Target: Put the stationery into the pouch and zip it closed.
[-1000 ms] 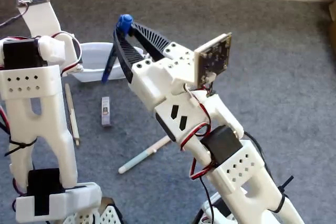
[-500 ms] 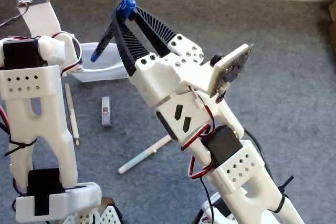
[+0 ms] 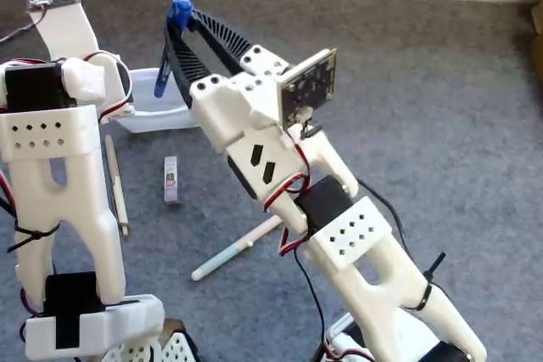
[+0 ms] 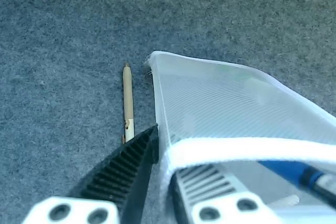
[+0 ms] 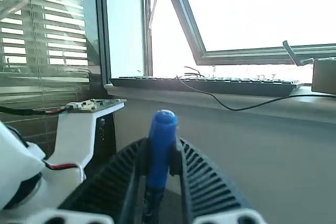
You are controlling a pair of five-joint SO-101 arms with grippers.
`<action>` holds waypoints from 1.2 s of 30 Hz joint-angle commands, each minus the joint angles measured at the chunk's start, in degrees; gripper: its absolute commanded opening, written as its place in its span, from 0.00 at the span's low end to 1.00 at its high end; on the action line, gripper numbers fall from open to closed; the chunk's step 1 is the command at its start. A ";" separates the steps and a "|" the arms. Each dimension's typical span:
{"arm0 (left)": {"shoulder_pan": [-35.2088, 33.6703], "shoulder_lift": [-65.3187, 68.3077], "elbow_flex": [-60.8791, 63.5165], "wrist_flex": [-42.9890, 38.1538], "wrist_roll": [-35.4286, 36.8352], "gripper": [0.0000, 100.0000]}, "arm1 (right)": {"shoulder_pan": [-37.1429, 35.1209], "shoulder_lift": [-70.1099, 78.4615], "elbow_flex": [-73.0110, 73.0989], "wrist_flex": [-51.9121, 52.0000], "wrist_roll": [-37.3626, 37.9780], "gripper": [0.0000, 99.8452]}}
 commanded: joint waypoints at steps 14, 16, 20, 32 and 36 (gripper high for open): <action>-0.04 -0.48 2.77 -1.76 0.53 0.01 | -2.42 -0.84 9.36 -2.77 6.77 0.01; -0.04 -0.48 2.77 -1.76 0.53 0.01 | -2.51 -0.84 10.07 -2.68 6.95 0.01; -0.04 -0.48 2.77 -1.76 0.53 0.01 | -2.59 -0.84 10.86 -1.71 7.03 0.01; -0.04 -0.48 2.77 -1.76 0.53 0.01 | -2.59 -0.92 10.51 7.87 6.68 0.15; -0.04 -0.48 2.86 -1.76 0.44 0.01 | -2.59 -0.92 10.51 7.87 6.68 0.15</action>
